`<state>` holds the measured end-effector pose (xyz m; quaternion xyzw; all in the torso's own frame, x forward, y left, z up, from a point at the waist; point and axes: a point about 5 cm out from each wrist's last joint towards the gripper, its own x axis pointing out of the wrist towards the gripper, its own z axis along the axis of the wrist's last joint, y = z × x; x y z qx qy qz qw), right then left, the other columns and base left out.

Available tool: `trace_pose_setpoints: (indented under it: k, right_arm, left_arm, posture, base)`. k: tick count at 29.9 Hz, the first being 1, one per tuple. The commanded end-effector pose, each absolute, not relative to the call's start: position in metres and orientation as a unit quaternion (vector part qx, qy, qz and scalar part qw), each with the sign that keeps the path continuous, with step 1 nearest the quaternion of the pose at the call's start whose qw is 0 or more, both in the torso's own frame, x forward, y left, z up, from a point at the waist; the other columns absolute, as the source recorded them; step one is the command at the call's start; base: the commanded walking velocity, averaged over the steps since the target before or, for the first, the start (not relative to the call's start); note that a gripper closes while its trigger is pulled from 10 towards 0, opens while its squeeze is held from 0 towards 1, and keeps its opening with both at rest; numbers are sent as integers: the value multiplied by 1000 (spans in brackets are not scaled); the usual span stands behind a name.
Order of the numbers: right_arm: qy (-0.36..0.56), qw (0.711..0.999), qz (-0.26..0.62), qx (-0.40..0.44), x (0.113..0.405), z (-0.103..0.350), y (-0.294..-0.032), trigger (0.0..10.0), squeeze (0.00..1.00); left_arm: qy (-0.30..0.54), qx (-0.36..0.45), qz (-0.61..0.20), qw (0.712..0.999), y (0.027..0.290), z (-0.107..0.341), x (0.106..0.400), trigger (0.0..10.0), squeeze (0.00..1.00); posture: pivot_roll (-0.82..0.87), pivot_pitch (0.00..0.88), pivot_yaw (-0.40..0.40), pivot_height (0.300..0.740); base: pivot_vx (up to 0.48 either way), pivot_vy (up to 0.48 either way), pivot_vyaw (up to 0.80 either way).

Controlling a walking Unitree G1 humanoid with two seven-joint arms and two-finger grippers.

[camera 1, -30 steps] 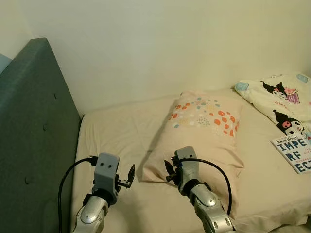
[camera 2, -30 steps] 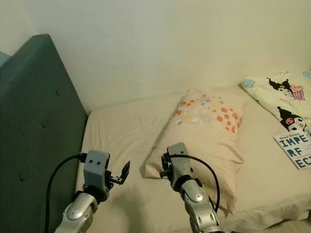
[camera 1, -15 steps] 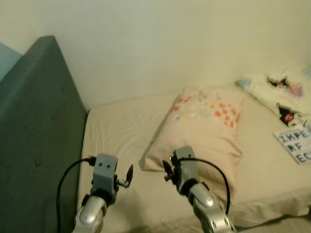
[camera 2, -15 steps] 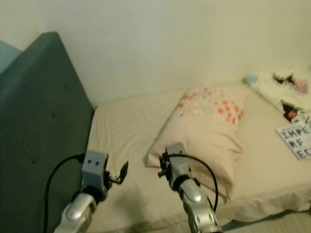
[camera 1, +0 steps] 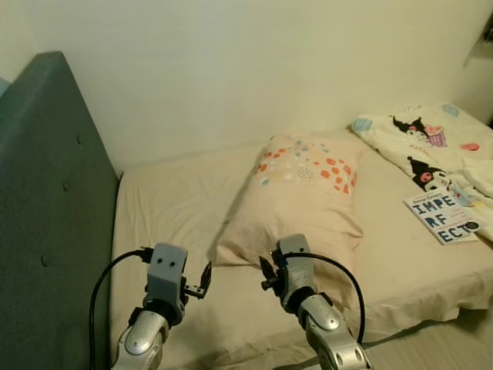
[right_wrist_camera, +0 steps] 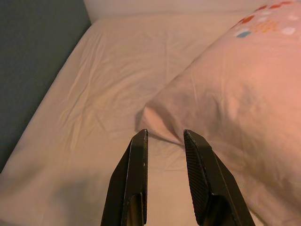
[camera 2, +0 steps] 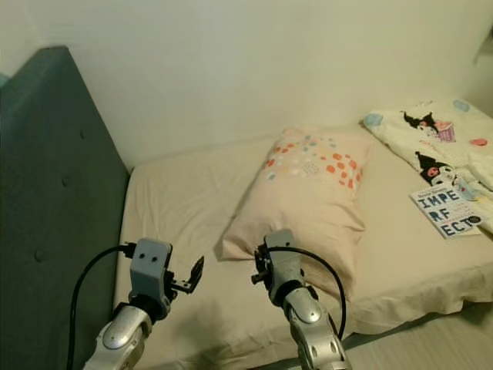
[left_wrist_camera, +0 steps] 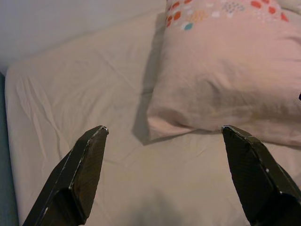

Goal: Clean up the room

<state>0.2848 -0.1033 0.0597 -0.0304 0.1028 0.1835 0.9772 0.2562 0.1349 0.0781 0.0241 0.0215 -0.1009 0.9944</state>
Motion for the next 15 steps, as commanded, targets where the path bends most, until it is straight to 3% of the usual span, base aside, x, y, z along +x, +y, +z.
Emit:
trace_pose_setpoints:
  k: [1,15]
  right_arm:
    - [110,976,184,-26,283,56,-102,10000,0]
    - [104,973,200,-46,284,58,-101,10000,0]
  left_arm:
    - [30,29,-103,994,137,76,255,10000,0]
    - [23,43,-115,992,130,77,255,10000,0]
  posture:
    - [-35,78,26,740]
    - [-35,78,26,740]
  base:
    - [0,0,0]
    - [0,-33,41]
